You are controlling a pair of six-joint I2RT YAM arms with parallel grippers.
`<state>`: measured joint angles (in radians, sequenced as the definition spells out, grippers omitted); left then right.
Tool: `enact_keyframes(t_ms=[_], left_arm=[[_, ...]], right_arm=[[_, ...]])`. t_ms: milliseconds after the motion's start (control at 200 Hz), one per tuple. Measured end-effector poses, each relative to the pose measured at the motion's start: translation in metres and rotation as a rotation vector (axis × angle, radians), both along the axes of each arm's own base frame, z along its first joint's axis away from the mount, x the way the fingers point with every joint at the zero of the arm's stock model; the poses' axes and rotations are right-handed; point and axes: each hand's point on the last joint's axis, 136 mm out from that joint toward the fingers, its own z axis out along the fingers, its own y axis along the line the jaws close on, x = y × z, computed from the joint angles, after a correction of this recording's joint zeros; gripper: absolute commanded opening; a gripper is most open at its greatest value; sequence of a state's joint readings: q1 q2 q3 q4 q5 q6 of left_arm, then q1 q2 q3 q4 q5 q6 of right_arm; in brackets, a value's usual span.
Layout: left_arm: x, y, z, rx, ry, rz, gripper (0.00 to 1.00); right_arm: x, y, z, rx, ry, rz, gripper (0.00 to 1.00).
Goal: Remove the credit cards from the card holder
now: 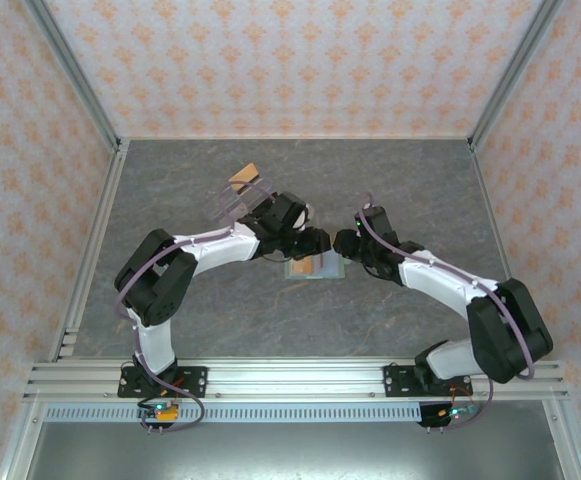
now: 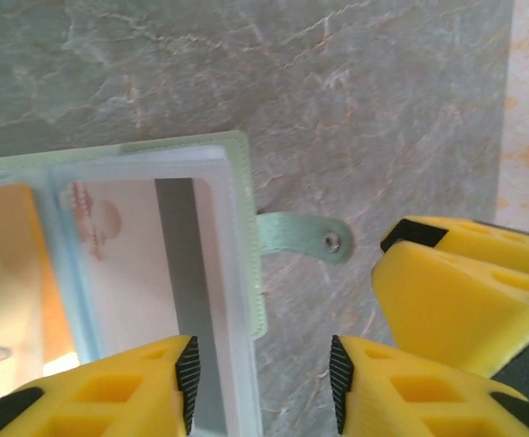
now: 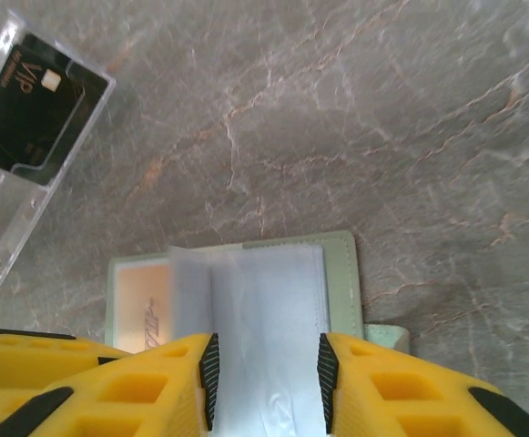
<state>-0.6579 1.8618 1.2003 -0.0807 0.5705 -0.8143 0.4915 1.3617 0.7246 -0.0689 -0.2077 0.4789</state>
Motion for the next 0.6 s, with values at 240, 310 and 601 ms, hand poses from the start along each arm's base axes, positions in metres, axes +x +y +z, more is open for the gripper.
enact_keyframes(t_ms=[240, 310, 601], left_arm=[[0.006, -0.001, -0.002, -0.007, 0.015, 0.023, 0.47], [0.010, 0.004, -0.004, -0.002, 0.018, 0.044, 0.43], [0.018, 0.034, -0.025, 0.032, 0.063, 0.135, 0.34]], right_arm=[[0.002, 0.000, 0.001, 0.002, -0.009, 0.005, 0.33], [0.001, 0.005, -0.006, 0.009, 0.018, 0.027, 0.31], [0.006, 0.027, -0.039, -0.006, 0.149, 0.094, 0.26]])
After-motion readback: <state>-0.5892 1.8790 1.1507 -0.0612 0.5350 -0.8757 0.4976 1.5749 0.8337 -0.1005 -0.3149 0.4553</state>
